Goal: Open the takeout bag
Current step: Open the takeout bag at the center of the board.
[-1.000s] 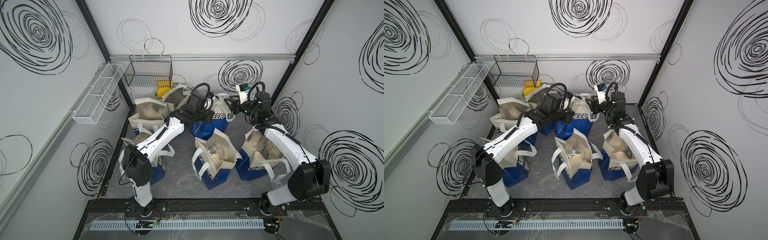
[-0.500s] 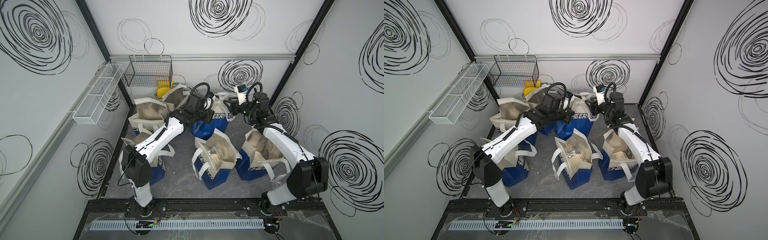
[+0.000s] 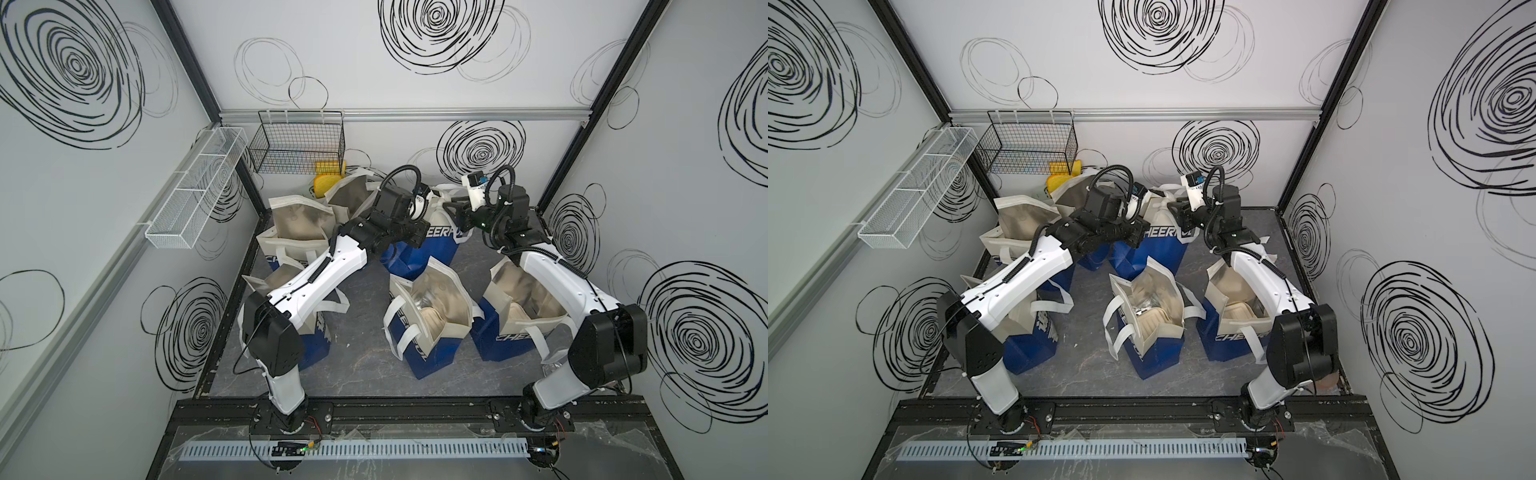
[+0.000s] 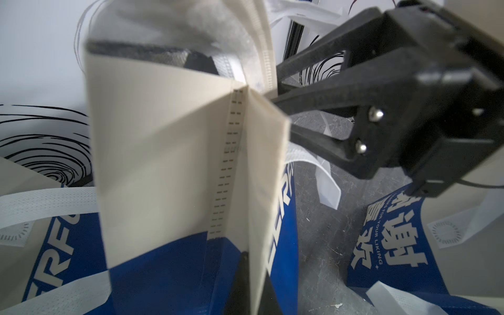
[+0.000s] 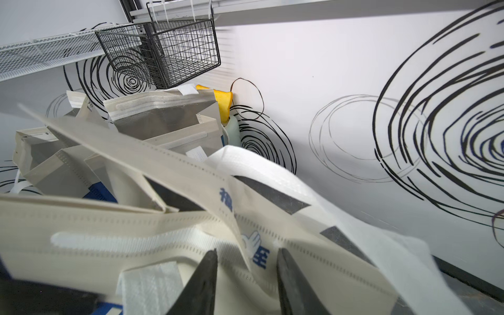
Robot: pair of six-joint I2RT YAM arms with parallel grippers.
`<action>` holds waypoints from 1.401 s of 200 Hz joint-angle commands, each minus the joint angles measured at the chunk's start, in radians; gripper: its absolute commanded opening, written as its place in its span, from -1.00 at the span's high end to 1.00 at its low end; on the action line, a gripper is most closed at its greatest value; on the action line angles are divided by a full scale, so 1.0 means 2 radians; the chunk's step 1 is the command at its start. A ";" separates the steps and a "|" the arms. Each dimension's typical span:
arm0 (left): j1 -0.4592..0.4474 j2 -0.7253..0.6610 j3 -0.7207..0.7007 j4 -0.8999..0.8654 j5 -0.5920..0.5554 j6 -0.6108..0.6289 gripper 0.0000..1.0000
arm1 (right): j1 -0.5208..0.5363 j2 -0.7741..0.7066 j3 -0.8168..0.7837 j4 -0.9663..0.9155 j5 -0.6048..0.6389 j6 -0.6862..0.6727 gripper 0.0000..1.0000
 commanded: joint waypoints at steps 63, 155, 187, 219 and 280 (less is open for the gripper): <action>-0.004 -0.025 -0.003 0.021 -0.003 0.015 1.00 | 0.005 0.013 0.021 0.014 0.015 -0.008 0.69; 0.005 0.018 -0.029 -0.030 -0.071 0.044 1.00 | 0.004 -0.008 0.033 -0.023 0.113 -0.035 1.00; 0.017 0.029 -0.051 -0.031 -0.086 0.036 1.00 | -0.007 -0.027 0.030 -0.032 0.150 -0.060 1.00; 0.016 0.040 -0.069 -0.036 -0.112 0.047 1.00 | -0.015 -0.038 0.038 -0.038 0.177 -0.085 1.00; 0.012 0.038 -0.115 -0.029 -0.151 0.069 1.00 | -0.019 -0.033 0.084 -0.046 0.204 -0.119 1.00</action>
